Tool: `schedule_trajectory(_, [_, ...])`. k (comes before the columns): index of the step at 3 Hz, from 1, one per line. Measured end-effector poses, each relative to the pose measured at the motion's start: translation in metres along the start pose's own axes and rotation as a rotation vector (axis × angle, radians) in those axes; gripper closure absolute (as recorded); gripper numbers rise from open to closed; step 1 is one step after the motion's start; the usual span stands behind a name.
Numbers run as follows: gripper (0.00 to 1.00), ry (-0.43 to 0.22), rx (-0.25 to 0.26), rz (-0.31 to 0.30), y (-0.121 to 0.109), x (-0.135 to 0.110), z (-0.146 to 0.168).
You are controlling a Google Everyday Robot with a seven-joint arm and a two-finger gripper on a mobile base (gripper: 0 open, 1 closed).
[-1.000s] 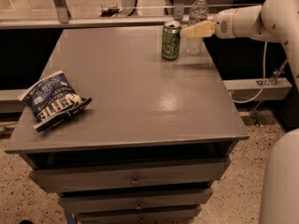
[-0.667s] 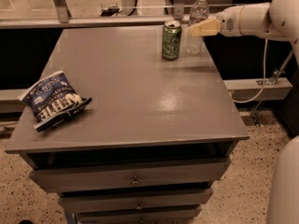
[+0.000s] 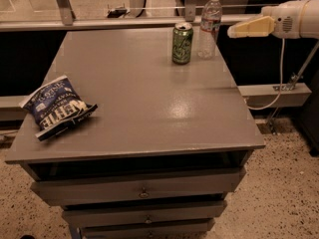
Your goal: Move water bottle near green can
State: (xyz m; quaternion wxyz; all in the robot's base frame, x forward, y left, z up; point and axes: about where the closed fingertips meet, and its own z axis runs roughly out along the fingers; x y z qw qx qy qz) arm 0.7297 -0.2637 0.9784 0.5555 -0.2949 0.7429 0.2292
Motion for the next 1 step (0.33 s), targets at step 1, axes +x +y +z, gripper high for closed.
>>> schedule_trajectory(1, [0.00, 0.000, 0.006, 0.002, -0.0019, 0.0012, -0.0075])
